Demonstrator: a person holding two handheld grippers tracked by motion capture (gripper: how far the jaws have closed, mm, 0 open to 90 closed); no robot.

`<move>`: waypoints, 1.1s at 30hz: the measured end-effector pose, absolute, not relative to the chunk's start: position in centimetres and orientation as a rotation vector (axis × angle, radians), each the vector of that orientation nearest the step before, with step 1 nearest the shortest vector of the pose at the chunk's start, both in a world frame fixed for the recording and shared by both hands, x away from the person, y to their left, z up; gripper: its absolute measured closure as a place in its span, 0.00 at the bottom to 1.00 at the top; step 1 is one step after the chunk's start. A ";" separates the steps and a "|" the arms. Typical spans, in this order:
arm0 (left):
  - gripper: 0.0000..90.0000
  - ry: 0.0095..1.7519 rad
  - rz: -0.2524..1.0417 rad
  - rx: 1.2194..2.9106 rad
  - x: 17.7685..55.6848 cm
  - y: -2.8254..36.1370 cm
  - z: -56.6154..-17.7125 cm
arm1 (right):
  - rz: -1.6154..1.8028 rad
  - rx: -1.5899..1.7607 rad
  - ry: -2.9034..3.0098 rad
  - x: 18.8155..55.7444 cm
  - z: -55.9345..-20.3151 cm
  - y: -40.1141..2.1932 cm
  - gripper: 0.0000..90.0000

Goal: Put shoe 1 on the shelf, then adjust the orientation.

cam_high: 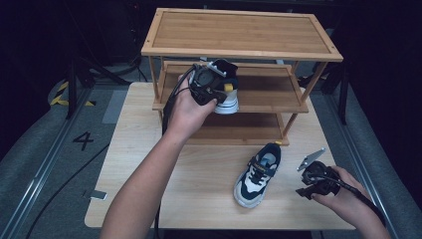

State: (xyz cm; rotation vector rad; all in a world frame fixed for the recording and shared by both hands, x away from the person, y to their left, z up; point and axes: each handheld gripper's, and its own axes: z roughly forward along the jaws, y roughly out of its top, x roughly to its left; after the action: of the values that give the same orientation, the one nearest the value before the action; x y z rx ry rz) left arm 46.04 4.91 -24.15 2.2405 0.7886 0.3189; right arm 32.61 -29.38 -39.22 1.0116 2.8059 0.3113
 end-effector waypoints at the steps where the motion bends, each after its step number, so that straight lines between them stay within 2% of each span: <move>1: 0.98 0.779 0.324 2.242 46.4 4.9 -24.2 | 0.311 1.014 2.804 32.6 -39.2 -29.4 0.60; 6: 0.96 0.766 0.366 2.247 47.7 4.9 -24.5 | 0.313 1.012 2.805 32.7 -39.3 -29.6 0.60; 7: 0.96 0.826 0.344 2.218 47.5 4.7 -24.7 | 0.314 1.011 2.806 32.7 -39.2 -29.6 0.60; 9: 0.95 0.748 0.373 2.243 48.3 4.8 -24.6 | 0.315 1.010 2.807 32.7 -39.2 -29.6 0.60; 14: 0.91 0.868 0.346 2.177 48.1 4.1 -25.0 | 0.317 1.008 2.806 32.6 -39.2 -29.5 0.60; 15: 0.91 0.738 0.408 2.248 48.9 4.6 -24.7 | 0.314 1.006 2.806 32.6 -39.2 -29.4 0.60; 16: 0.91 0.754 0.401 2.236 48.8 4.5 -24.8 | 0.311 1.003 2.809 32.6 -39.3 -29.3 0.60; 17: 0.89 0.738 0.395 2.238 48.8 4.5 -24.8 | 0.308 0.999 2.813 32.6 -39.3 -29.3 0.60; 18: 0.83 0.728 0.381 2.243 48.8 4.4 -24.7 | 0.303 0.995 2.818 32.6 -39.4 -29.2 0.60; 19: 0.77 0.813 0.356 2.214 47.9 4.0 -24.7 | 0.298 0.993 2.819 32.6 -39.5 -29.1 0.60; 20: 0.72 0.837 0.386 2.210 47.5 3.9 -24.7 | 0.299 0.984 2.822 32.6 -39.5 -29.0 0.60; 21: 0.68 0.782 0.439 2.259 47.5 4.1 -24.4 | 0.304 0.979 2.826 32.6 -39.5 -28.9 0.60; 25: 0.59 0.797 0.415 2.264 45.5 4.4 -24.0 | 0.315 0.958 2.837 32.5 -39.4 -28.4 0.60; 33: 0.43 0.802 0.385 2.421 41.5 6.2 -24.6 | 0.322 0.891 2.870 32.6 -39.5 -26.9 0.61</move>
State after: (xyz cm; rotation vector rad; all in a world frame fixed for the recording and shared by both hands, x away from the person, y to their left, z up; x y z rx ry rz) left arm 41.52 6.19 -24.62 2.4214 0.8020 0.3854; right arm 32.64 -26.89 -39.54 0.8910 2.8702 0.3220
